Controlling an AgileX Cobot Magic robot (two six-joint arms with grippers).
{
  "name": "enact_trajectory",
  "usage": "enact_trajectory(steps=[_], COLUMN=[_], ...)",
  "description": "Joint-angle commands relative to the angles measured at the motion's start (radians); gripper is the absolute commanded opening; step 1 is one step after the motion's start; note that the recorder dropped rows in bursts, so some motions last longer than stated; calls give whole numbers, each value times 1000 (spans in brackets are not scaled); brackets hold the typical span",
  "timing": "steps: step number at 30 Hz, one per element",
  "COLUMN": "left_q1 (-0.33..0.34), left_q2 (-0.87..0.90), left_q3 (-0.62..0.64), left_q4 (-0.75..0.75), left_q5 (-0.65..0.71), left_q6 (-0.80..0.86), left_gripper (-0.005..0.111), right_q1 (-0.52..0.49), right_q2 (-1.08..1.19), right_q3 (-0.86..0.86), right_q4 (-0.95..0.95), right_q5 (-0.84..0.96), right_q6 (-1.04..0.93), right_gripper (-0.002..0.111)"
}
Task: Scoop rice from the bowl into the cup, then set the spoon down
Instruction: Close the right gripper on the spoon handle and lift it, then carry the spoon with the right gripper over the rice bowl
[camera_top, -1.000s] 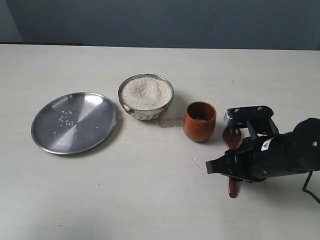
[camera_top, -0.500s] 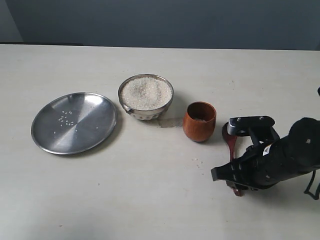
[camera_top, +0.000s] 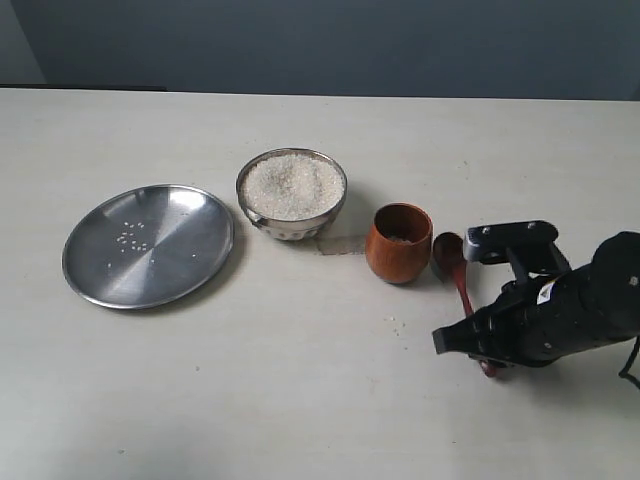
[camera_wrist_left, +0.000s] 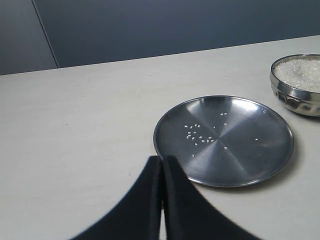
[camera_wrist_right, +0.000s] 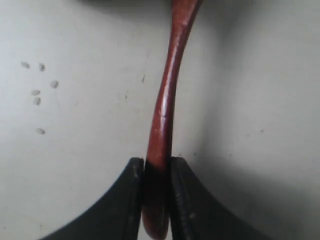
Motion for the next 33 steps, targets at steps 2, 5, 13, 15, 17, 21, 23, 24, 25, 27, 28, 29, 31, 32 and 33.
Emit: enact_trajectory(steps=[2, 5, 13, 15, 17, 21, 23, 24, 25, 27, 28, 29, 31, 32, 33], left_q1=[1, 1, 1, 1, 1, 1, 1, 1, 1, 1, 1, 1, 1, 1, 1], left_q2=[-4, -4, -4, -4, -4, -4, -4, -4, -4, -4, -4, -4, -4, -4, -4], left_q3=[3, 3, 3, 3, 3, 3, 3, 3, 3, 3, 3, 3, 3, 3, 3], left_q4=[5, 5, 5, 5, 5, 5, 5, 5, 5, 5, 5, 5, 5, 5, 5], left_q5=[-2, -2, -2, -2, -2, -2, -2, -2, -2, -2, -2, -2, -2, -2, -2], left_q6=[-1, -1, -1, -1, -1, -1, -1, -1, -1, -1, -1, -1, -1, -1, -1], left_gripper=[0, 0, 0, 0, 0, 0, 0, 0, 0, 0, 0, 0, 0, 0, 0], right_q1=[-68, -87, -91, -91, -76, -19, 19, 38, 58, 94, 107, 126, 152, 172, 186], right_q2=[-105, -142, -163, -163, -161, -136, -100, -73, -50, 15, 43, 84, 145, 184, 208], right_q3=[3, -20, -276, -358, -436, -566, -630, -668, -705, -778, -806, -848, -905, -948, -976], right_q4=[-47, -124, -398, -435, -464, -496, -509, -514, -519, -529, -529, -529, -536, -543, -547], right_q5=[-3, 47, 399, 489, 557, 643, 698, 731, 756, 818, 839, 869, 906, 930, 945], right_q6=[2, 15, 154, 154, 142, 107, 107, 107, 107, 107, 107, 107, 107, 114, 114], right_gripper=[-1, -1, -1, -1, -1, -1, -1, -1, -1, -1, -1, -1, -1, -1, -1])
